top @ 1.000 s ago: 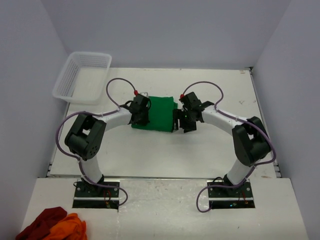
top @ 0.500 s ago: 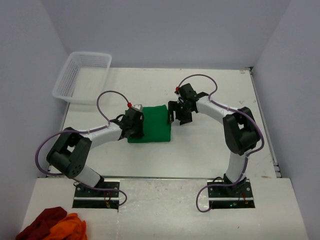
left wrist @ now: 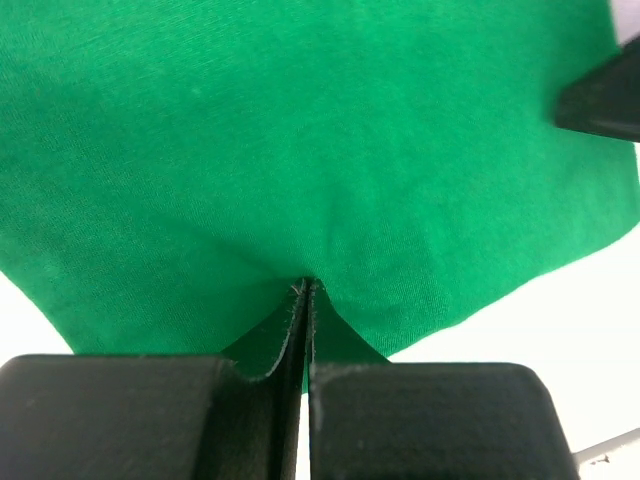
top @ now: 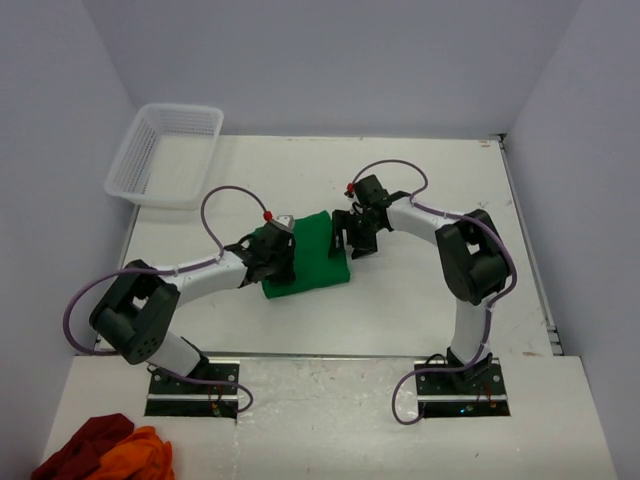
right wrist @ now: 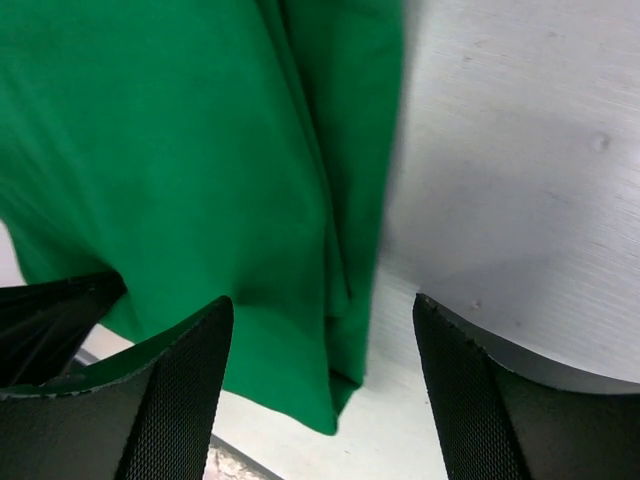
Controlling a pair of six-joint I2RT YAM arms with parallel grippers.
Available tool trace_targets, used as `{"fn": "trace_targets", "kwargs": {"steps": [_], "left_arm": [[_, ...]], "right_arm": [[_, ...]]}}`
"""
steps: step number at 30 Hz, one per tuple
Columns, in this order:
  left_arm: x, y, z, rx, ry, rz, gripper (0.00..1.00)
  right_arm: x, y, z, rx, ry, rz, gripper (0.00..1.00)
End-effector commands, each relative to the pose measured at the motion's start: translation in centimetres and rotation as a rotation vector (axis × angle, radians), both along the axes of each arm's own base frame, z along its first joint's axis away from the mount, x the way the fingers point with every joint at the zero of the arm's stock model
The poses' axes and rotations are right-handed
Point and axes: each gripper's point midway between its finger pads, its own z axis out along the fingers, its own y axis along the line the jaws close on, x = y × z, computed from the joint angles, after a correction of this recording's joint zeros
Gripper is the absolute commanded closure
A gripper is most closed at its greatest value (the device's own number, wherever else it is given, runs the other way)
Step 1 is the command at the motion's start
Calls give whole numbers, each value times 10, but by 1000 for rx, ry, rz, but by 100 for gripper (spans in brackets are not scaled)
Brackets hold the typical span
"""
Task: Fold and stack the t-shirts
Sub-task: Put the neatly folded tshirt into the corner of the board with the right arm
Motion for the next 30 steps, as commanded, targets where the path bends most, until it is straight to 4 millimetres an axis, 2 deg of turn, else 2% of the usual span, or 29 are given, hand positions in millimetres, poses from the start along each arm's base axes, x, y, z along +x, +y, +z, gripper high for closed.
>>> {"fn": "trace_targets", "kwargs": {"steps": [1,9,14,17,21,22,26,30], "left_arm": [[-4,-4,14,-40,-20,2,100],[-8,-1,14,-35,-21,1,100],[-9,0,8,-25,-11,2,100],[-10,0,3,-17,-3,-1,100],[-10,-1,-2,-18,3,-3,100],[-12,0,-5,-14,8,-4,100],[-14,-1,-9,-12,20,-13,100],[-11,-3,4,-26,-16,-26,100]], "right_arm": [[-6,9,-13,34,39,4,27],[-12,27,-24,80,80,44,33],[-13,28,-31,85,93,48,37],[-13,31,-33,93,103,51,43],[-11,30,-32,84,95,54,59],[-11,30,-32,83,95,58,67],[-5,34,-30,87,94,61,81],[-3,34,-30,75,91,72,100]]}}
